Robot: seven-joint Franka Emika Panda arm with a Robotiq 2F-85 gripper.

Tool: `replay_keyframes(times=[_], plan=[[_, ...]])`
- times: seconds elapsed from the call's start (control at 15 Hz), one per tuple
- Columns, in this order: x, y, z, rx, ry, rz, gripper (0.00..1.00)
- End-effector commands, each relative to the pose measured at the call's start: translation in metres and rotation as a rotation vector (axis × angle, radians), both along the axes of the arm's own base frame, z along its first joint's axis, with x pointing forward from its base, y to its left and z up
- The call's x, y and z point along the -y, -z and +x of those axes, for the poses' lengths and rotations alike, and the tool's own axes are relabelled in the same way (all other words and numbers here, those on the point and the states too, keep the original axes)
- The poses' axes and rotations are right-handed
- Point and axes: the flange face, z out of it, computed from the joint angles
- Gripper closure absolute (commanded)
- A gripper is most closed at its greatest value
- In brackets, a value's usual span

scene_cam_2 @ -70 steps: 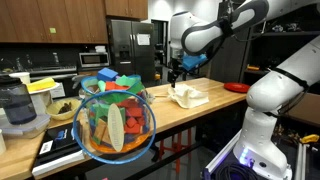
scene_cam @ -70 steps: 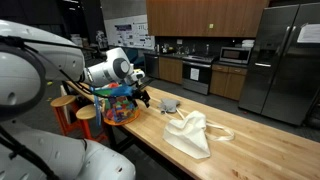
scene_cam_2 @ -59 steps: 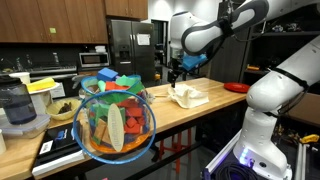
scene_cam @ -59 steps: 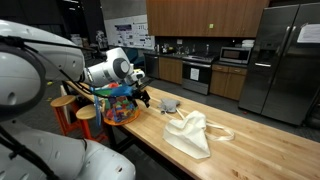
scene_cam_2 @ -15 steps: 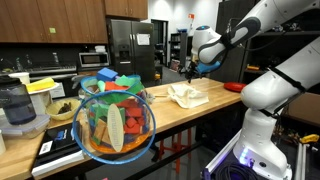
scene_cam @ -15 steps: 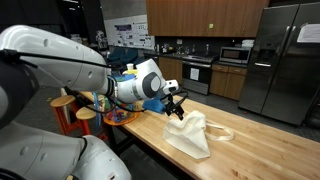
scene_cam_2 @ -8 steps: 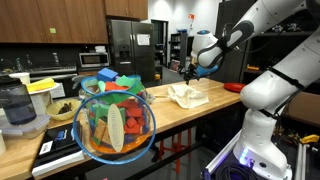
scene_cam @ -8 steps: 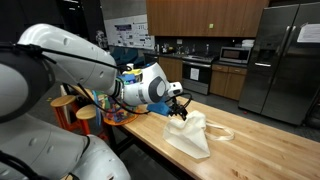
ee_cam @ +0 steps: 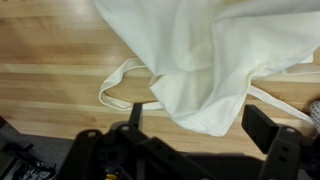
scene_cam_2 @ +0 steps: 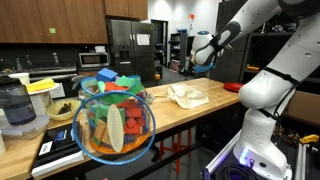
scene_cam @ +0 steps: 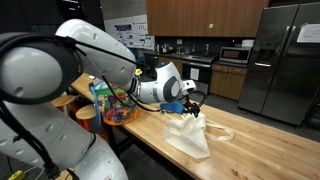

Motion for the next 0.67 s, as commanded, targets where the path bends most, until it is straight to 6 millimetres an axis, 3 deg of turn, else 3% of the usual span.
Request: replay_keyframes(times=[0.0,0.6], plan=[[0.0027,-0.0011,0.004,-0.001,0.002,0.004,0.0],[0.0029,0.0006,0.0061,-0.005,0.002,0.006,0.0]])
